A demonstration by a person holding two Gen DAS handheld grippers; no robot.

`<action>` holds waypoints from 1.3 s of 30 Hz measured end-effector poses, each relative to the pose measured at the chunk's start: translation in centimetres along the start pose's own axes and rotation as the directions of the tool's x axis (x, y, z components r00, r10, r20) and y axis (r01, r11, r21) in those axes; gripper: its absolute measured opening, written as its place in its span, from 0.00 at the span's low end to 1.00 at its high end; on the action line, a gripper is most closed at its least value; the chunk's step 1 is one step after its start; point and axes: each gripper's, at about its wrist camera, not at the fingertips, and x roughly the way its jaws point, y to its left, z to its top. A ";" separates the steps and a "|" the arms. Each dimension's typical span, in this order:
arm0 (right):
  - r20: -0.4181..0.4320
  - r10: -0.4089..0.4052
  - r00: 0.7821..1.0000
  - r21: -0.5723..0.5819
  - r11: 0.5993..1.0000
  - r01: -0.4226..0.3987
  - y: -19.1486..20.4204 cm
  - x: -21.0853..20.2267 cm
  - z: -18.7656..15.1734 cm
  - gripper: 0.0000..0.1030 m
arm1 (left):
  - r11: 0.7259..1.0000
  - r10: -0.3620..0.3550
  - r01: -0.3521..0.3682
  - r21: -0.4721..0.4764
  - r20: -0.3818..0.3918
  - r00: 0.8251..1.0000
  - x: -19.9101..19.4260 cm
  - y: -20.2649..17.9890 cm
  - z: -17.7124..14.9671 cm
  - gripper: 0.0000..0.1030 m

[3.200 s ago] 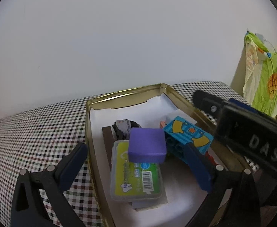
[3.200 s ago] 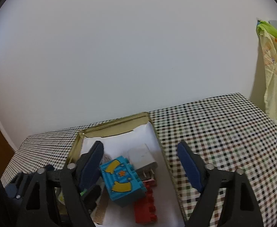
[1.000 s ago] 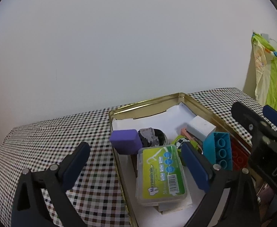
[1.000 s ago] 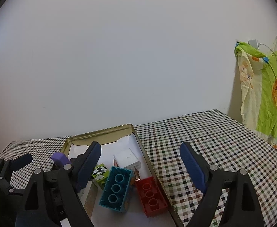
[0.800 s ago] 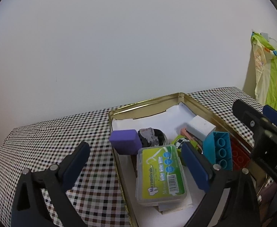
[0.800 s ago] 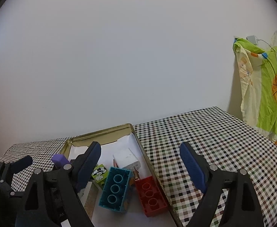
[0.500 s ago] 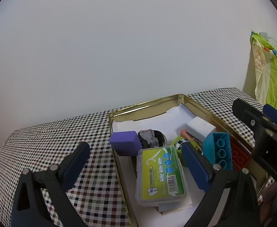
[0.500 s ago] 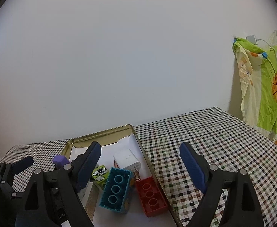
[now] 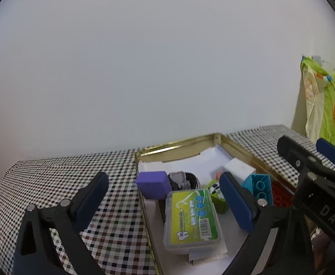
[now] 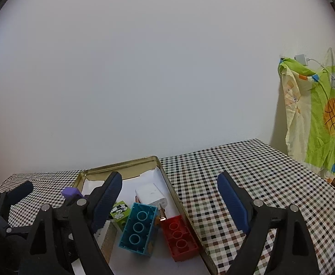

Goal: Organize rigid objects

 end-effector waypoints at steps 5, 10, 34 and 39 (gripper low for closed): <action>0.013 -0.005 1.000 -0.010 1.000 0.005 0.3 -0.4 -0.1 0.85 | 0.999 -0.011 0.012 -0.033 0.045 0.999 -0.6 0.3 -0.1 0.96; 0.017 -0.002 1.000 -0.015 1.000 0.002 0.5 -0.6 -0.1 0.85 | 0.999 -0.013 0.016 -0.039 0.060 0.998 -0.9 0.3 -0.2 0.96; -0.022 -0.041 0.999 0.081 0.996 0.043 -2.7 -0.9 0.7 0.85 | 0.941 -0.337 0.329 -0.073 -0.223 0.915 1.5 -3.2 -1.6 0.90; -0.038 -0.022 0.999 0.155 0.988 0.027 -4.2 -0.5 0.8 0.85 | 0.939 -0.340 0.341 -0.039 -0.222 0.914 0.3 -4.7 -2.0 0.91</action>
